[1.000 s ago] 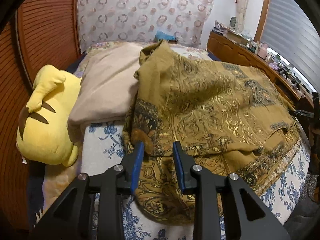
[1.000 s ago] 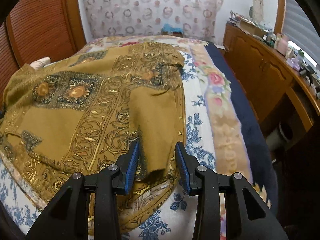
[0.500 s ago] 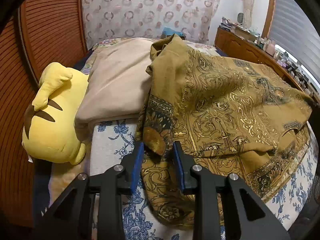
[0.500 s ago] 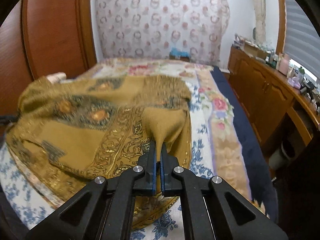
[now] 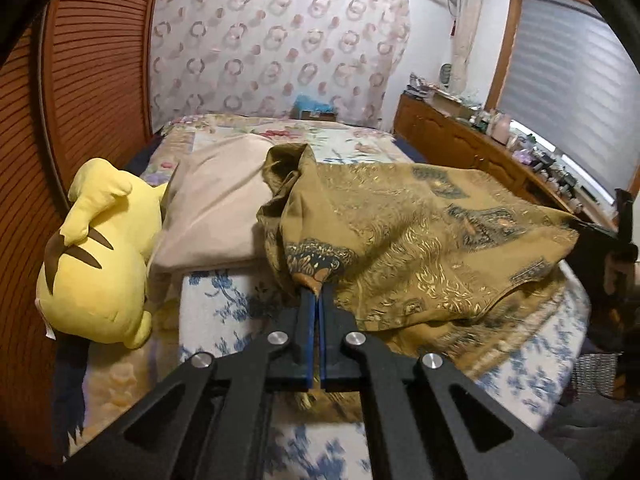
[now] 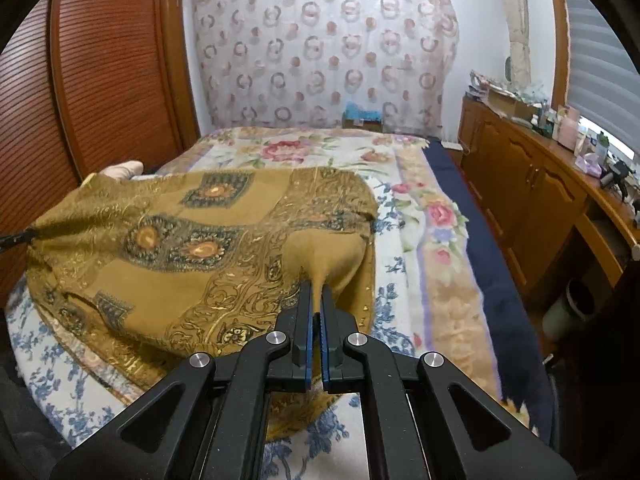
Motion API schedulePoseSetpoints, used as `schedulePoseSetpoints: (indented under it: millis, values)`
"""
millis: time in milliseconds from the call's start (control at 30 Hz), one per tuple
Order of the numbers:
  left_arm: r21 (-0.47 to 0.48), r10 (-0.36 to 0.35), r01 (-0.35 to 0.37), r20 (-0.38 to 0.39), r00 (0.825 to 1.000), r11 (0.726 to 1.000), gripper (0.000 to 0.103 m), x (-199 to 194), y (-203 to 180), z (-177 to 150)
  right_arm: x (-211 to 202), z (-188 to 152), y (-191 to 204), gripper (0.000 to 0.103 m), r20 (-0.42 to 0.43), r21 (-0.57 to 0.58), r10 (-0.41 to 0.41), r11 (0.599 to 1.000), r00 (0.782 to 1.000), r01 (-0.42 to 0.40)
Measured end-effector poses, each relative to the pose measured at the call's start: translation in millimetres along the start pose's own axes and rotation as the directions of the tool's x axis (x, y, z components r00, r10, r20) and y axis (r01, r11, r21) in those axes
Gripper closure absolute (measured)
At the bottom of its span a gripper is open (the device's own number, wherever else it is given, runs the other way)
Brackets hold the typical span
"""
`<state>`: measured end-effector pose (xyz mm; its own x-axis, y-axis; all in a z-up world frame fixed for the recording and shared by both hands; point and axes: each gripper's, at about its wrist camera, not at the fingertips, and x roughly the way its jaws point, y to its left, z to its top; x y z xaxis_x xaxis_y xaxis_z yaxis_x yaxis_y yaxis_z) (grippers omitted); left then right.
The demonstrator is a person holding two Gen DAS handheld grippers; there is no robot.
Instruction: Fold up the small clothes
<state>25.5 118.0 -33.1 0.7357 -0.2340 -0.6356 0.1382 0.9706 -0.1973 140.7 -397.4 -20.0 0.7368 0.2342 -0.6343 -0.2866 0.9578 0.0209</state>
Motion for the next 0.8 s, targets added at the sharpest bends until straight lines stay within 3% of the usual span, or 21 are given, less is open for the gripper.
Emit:
schedulePoseSetpoints:
  millis: [200,333,400,467,567,800]
  values:
    - [-0.019,0.002,-0.002,-0.024,1.000,1.000,0.103,-8.6,0.3,-6.5,-16.4,-10.6,-6.4,0.103,-0.033,0.019,-0.017,1.000,0.999,0.017]
    - [-0.013,0.039,-0.040,-0.046,0.998,0.999,0.100,-0.4,2.3,-9.3,-8.6,-22.2,-8.3,0.102,-0.082,0.020,-0.032,0.999,0.996,0.034]
    - [-0.008,0.047,-0.047,-0.049,0.998,0.999,0.093,2.3,4.0,-9.6,-6.3,-24.6,-7.1,0.092,-0.081,0.022,-0.048,0.999,0.996,0.049]
    - [0.003,0.072,-0.072,-0.046,0.996,0.997,0.078,4.2,3.7,-9.6,-5.4,-22.8,-4.2,0.085,-0.074,0.018,-0.045,0.999,0.996,0.046]
    - [0.006,0.098,-0.098,-0.049,0.994,0.995,0.072,9.2,5.5,-9.8,-4.0,-17.6,7.8,0.067,-0.055,-0.004,-0.019,1.000,0.998,0.019]
    - [0.002,0.106,-0.106,-0.081,0.991,0.994,0.068,30.2,8.1,-7.7,26.7,-16.2,49.6,0.062,-0.074,-0.072,0.048,0.996,0.996,-0.054]
